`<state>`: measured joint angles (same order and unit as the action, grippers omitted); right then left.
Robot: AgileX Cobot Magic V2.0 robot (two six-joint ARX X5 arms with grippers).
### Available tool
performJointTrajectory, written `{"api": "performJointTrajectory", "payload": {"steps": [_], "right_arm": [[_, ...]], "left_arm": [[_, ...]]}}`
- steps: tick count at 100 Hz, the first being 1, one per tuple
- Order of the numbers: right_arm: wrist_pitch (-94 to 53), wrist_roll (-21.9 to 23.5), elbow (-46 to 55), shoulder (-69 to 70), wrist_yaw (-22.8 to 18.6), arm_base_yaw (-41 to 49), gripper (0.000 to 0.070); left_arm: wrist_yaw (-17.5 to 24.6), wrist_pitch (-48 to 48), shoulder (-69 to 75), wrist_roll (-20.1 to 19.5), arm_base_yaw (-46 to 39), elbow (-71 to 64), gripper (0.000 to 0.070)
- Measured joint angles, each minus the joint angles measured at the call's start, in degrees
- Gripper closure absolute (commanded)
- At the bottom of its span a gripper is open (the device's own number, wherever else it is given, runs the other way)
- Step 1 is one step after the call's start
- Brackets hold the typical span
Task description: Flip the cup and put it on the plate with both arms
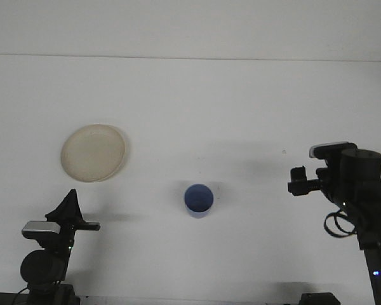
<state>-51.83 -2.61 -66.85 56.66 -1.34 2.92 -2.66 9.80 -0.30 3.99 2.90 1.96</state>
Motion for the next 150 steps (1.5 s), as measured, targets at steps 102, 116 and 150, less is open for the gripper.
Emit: {"api": "performJointTrajectory", "payload": {"steps": [102, 116, 150], "right_arm": [[28.15, 3.1, 30.82, -27.58, -2.91, 0.02, 0.0149], [28.15, 3.1, 30.82, -27.58, -2.91, 0.02, 0.0149], [28.15, 3.1, 30.82, -27.58, -2.91, 0.02, 0.0149]], "left_arm": [[0.0, 0.0, 0.0, 0.0, 0.0, 0.0, 0.0688], [0.0, 0.0, 0.0, 0.0, 0.0, 0.0, 0.0688], [0.0, 1.31, 0.0, 0.0, 0.0, 0.0, 0.0688]]}}
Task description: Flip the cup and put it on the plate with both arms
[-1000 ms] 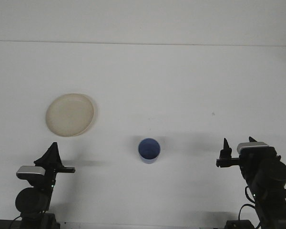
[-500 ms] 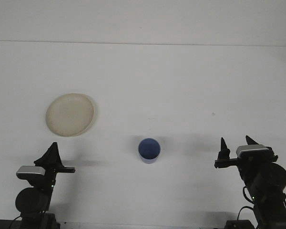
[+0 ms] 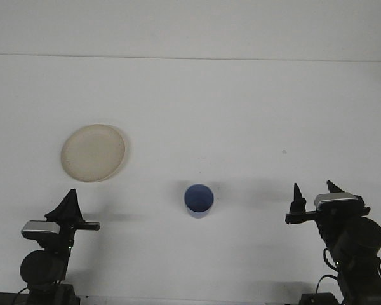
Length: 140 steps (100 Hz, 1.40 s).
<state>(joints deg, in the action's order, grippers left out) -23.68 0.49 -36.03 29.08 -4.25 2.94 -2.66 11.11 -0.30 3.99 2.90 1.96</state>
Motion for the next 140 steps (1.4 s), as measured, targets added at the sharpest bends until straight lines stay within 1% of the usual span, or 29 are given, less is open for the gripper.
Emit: {"api": "performJointTrajectory", "payload": {"steps": [22, 31, 44, 58, 84, 103, 124, 140], "right_arm": [[0.0, 0.0, 0.0, 0.0, 0.0, 0.0, 0.0149], [0.0, 0.02, 0.0, 0.0, 0.0, 0.0, 0.0149], [-0.02, 0.0, 0.0, 0.0, 0.0, 0.0, 0.0149], [-0.02, 0.0, 0.0, 0.0, 0.0, 0.0, 0.0149], [-0.11, 0.02, 0.0, 0.0, 0.0, 0.0, 0.0149], [-0.26, 0.02, 0.0, 0.0, -0.02, 0.0, 0.0149], [-0.26, 0.02, 0.0, 0.0, 0.0, 0.0, 0.0149], [-0.26, 0.02, 0.0, 0.0, 0.0, 0.0, 0.0149]], "left_arm": [[0.0, 0.85, 0.0, 0.0, 0.0, 0.17, 0.0688], [0.0, -1.77, -0.02, 0.31, 0.0, 1.99, 0.0688], [0.0, -7.65, -0.94, 2.86, 0.0, 8.55, 0.0688], [0.0, -14.8, -5.11, 4.13, 0.0, 16.7, 0.0688], [0.0, -34.51, -21.33, 4.35, 0.0, 35.98, 0.0688], [0.0, -48.59, -34.51, 3.78, 0.0, 48.94, 0.0688], [0.0, -58.99, -45.24, 2.97, 0.0, 55.63, 0.0688], [0.0, -61.33, -48.02, 2.91, 0.0, 55.89, 0.0688]]}}
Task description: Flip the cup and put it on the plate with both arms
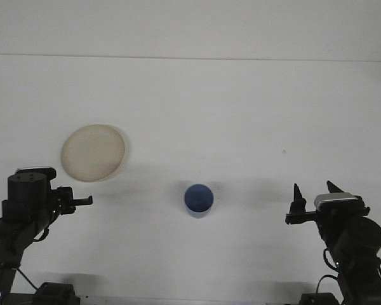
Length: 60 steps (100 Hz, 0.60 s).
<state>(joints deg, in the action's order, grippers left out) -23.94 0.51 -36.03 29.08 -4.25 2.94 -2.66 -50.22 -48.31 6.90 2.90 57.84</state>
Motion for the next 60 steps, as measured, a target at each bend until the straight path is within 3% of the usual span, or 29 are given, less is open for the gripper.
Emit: {"api": "performJointTrajectory", "payload": {"steps": [26, 30, 40, 44, 48, 60], "right_arm": [[0.0, 0.0, 0.0, 0.0, -0.02, 0.0, 0.0149], [0.0, 0.0, 0.0, 0.0, 0.0, 0.0, 0.0149], [0.0, 0.0, 0.0, 0.0, 0.0, 0.0, 0.0149], [0.0, 0.0, 0.0, 0.0, 0.0, 0.0, 0.0149], [0.0, 0.0, 0.0, 0.0, -0.02, 0.0, 0.0149], [0.0, 0.17, 0.0, 0.0, -0.02, 0.0, 0.0149]], "left_arm": [[0.0, 0.26, 0.28, 0.02, 0.0, 0.0, 0.0658], [0.0, 0.26, 0.39, 0.04, 0.0, 0.0, 0.0583], [0.0, 0.26, 0.48, 0.11, 0.0, 0.0, 0.0273], [0.0, 0.26, 0.48, 0.09, 0.0, 0.02, 0.0182], [0.0, 0.26, 0.48, 0.09, 0.0, 0.0, 0.0147], [0.0, 0.24, 0.48, 0.09, 0.0, 0.0, 0.0149]]}}
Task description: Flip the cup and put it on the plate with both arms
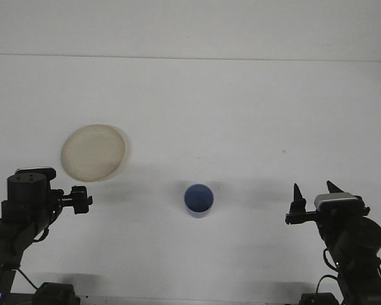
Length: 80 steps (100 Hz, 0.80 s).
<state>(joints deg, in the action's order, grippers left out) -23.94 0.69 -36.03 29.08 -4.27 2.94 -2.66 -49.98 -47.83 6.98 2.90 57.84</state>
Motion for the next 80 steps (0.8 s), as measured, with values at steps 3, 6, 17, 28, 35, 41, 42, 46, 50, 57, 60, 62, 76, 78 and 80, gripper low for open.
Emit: {"api": "performJointTrajectory", "payload": {"steps": [3, 6, 17, 28, 35, 41, 42, 46, 50, 57, 60, 62, 76, 78, 80], "right_arm": [[0.0, 0.07, 0.0, 0.0, 0.02, 0.0, 0.0149], [0.0, 0.15, 0.0, 0.0, 0.0, 0.0, 0.0149], [0.0, 0.22, 0.0, 0.0, 0.0, 0.0, 0.0149], [0.0, 0.22, 0.0, 0.0, 0.0, 0.0, 0.0149], [0.0, 0.22, 0.0, 0.0, 0.0, 0.0, 0.0149], [0.0, 0.22, 0.0, 0.0, 0.0, 0.0, 0.0149], [0.0, 0.22, 0.0, 0.0, 0.0, 0.0, 0.0149], [0.0, 0.22, 0.0, 0.0, 0.0, 0.0, 0.0149], [0.0, 0.22, 0.0, 0.0, 0.0, 0.0, 0.0149], [0.0, 0.22, 0.0, 0.0, 0.02, 0.0, 0.0149], [0.0, 0.22, 0.0, 0.0, 0.02, 0.0, 0.0149], [0.0, 0.22, 0.0, 0.0, 0.0, 0.0, 0.0149], [0.0, 0.22, 0.0, 0.0, 0.0, 0.0, 0.0149], [0.0, 0.22, 0.0, 0.0, 0.0, 0.0, 0.0149], [0.0, 0.22, 0.0, 0.0, 0.0, 0.0, 0.0149]], "left_arm": [[0.0, 0.0, 0.0, 0.0, 0.0, 0.0, 0.0148], [0.04, -0.04, 0.0, 0.0, 0.0, 0.02, 0.0149], [2.54, -1.53, -0.63, 0.0, 0.26, 1.11, 0.0149], [4.59, -3.15, -2.97, 0.0, 2.1, 4.33, 0.0149], [5.29, -3.98, -5.01, 0.02, 4.2, 6.64, 0.0152], [5.79, -4.83, -7.04, 0.11, 6.58, 8.59, 0.0156], [5.84, -4.87, -7.39, 0.17, 7.04, 8.9, 0.0156], [5.95, -4.9, -8.9, 0.55, 8.96, 10.14, 0.0156], [5.99, -4.87, -10.54, 1.07, 11.06, 11.39, 0.0156], [6.01, -4.68, -13.57, 1.95, 14.82, 13.57, 0.0156], [6.01, -4.31, -14.95, 2.38, 16.46, 14.51, 0.0156], [6.01, -4.11, -15.87, 2.73, 17.57, 15.17, 0.0156], [6.03, -3.58, -22.95, 4.22, 25.03, 20.2, 0.0156], [6.03, -3.61, -24.06, 4.44, 25.94, 20.98, 0.0156], [6.03, -3.61, -25.18, 4.59, 26.84, 21.79, 0.0156]]}}
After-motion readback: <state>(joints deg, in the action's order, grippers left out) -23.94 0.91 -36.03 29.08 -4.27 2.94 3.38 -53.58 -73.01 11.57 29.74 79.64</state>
